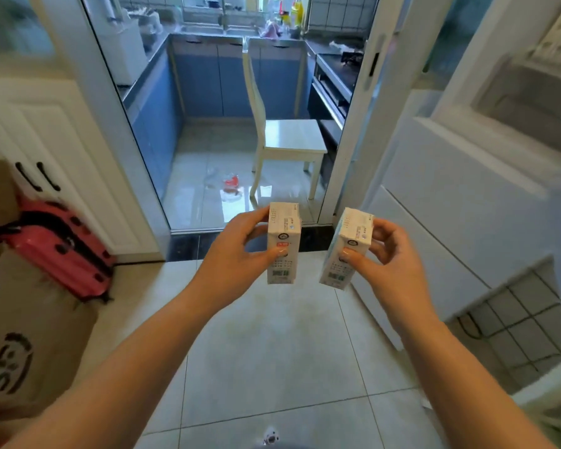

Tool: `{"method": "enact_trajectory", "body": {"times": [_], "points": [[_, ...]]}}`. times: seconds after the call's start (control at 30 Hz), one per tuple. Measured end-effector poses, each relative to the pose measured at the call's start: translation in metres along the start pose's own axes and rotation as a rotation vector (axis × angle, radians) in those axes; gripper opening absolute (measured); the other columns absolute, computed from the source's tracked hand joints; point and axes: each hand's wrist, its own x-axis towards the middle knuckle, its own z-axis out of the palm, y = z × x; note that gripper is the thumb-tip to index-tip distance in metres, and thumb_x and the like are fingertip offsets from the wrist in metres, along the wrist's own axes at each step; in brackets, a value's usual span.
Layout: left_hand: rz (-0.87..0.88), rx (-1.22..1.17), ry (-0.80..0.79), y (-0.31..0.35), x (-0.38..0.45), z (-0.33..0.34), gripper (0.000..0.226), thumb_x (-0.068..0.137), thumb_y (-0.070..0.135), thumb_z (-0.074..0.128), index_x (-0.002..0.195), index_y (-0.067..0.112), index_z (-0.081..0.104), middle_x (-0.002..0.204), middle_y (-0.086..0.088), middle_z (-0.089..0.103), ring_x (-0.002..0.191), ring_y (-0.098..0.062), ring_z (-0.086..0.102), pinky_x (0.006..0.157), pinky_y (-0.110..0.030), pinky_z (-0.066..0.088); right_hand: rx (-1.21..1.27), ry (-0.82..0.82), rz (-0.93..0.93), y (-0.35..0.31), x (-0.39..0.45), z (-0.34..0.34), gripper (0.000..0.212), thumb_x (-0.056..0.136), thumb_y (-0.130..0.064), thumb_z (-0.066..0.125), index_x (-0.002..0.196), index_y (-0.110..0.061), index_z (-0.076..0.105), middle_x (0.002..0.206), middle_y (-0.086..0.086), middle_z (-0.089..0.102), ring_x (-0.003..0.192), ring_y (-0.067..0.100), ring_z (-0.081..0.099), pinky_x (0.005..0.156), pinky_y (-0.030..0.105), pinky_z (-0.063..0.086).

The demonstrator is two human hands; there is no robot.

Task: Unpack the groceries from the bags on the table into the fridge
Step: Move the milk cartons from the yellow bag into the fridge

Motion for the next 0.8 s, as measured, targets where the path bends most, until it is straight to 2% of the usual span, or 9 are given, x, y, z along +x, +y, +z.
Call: {"method": "enact_trajectory", "body": {"times": [0.13, 0.3, 0.4, 0.5, 0.6, 0.7, 0.8], "points": [[0.026, -0.054, -0.086, -0.007, 0.075, 0.011, 0.054, 0.085, 0.005, 0.062, 0.108, 0.049, 0.04, 0.107, 0.027, 0.046, 0.089, 0.031, 0.045, 0.068, -0.002, 0.047, -0.045, 0.06, -0.005, 0.001, 0.061, -0.005, 0.045, 0.077, -0.006, 0.071, 0.11, -0.029, 0.051, 0.109, -0.017, 0.059, 0.1, -0.008, 0.056, 0.068, 0.008, 0.051], [0.082, -0.1, -0.215, -0.02, 0.185, 0.038, 0.054, 0.085, 0.007, 0.065, 0.118, 0.043, 0.043, 0.107, 0.027, 0.047, 0.088, 0.031, 0.046, 0.059, -0.001, 0.043, -0.086, 0.215, -0.039, 0.008, 0.136, -0.02, 0.045, 0.075, -0.008, 0.073, 0.099, -0.038, 0.051, 0.106, -0.019, 0.061, 0.104, -0.007, 0.055, 0.072, 0.014, 0.051], [0.144, -0.116, -0.319, -0.023, 0.258, 0.059, 0.054, 0.085, 0.006, 0.064, 0.117, 0.045, 0.042, 0.109, 0.025, 0.047, 0.091, 0.023, 0.049, 0.061, -0.002, 0.044, -0.129, 0.328, -0.053, 0.011, 0.185, -0.031, 0.043, 0.075, -0.01, 0.073, 0.101, -0.036, 0.051, 0.11, -0.016, 0.061, 0.107, -0.001, 0.056, 0.074, 0.014, 0.053], [0.23, -0.096, -0.422, -0.018, 0.333, 0.077, 0.058, 0.085, 0.008, 0.064, 0.11, 0.054, 0.038, 0.108, 0.026, 0.047, 0.09, 0.027, 0.047, 0.06, -0.002, 0.045, -0.162, 0.476, -0.066, 0.008, 0.236, -0.044, 0.043, 0.075, -0.011, 0.074, 0.107, -0.03, 0.053, 0.111, -0.013, 0.062, 0.107, 0.001, 0.057, 0.078, 0.017, 0.053], [0.28, -0.121, -0.526, -0.009, 0.401, 0.096, 0.057, 0.085, 0.011, 0.064, 0.11, 0.055, 0.038, 0.109, 0.027, 0.048, 0.092, 0.027, 0.047, 0.065, -0.003, 0.047, -0.196, 0.612, -0.059, -0.001, 0.277, -0.062, 0.046, 0.074, -0.011, 0.075, 0.112, -0.027, 0.054, 0.111, -0.013, 0.063, 0.107, 0.001, 0.057, 0.082, 0.02, 0.052], [0.339, -0.174, -0.655, 0.006, 0.456, 0.122, 0.056, 0.083, 0.008, 0.065, 0.114, 0.049, 0.041, 0.109, 0.029, 0.049, 0.094, 0.028, 0.047, 0.074, -0.006, 0.049, -0.234, 0.74, -0.071, -0.012, 0.308, -0.08, 0.046, 0.074, -0.009, 0.076, 0.109, -0.029, 0.054, 0.109, -0.014, 0.062, 0.102, -0.005, 0.056, 0.079, 0.015, 0.05], [0.371, -0.237, -0.778, 0.024, 0.497, 0.156, 0.057, 0.083, 0.004, 0.065, 0.108, 0.051, 0.044, 0.111, 0.028, 0.05, 0.1, 0.019, 0.051, 0.083, -0.018, 0.051, -0.248, 0.837, -0.073, -0.018, 0.33, -0.102, 0.048, 0.074, -0.008, 0.075, 0.112, -0.027, 0.054, 0.105, -0.02, 0.06, 0.098, -0.014, 0.055, 0.075, 0.006, 0.047]]}}
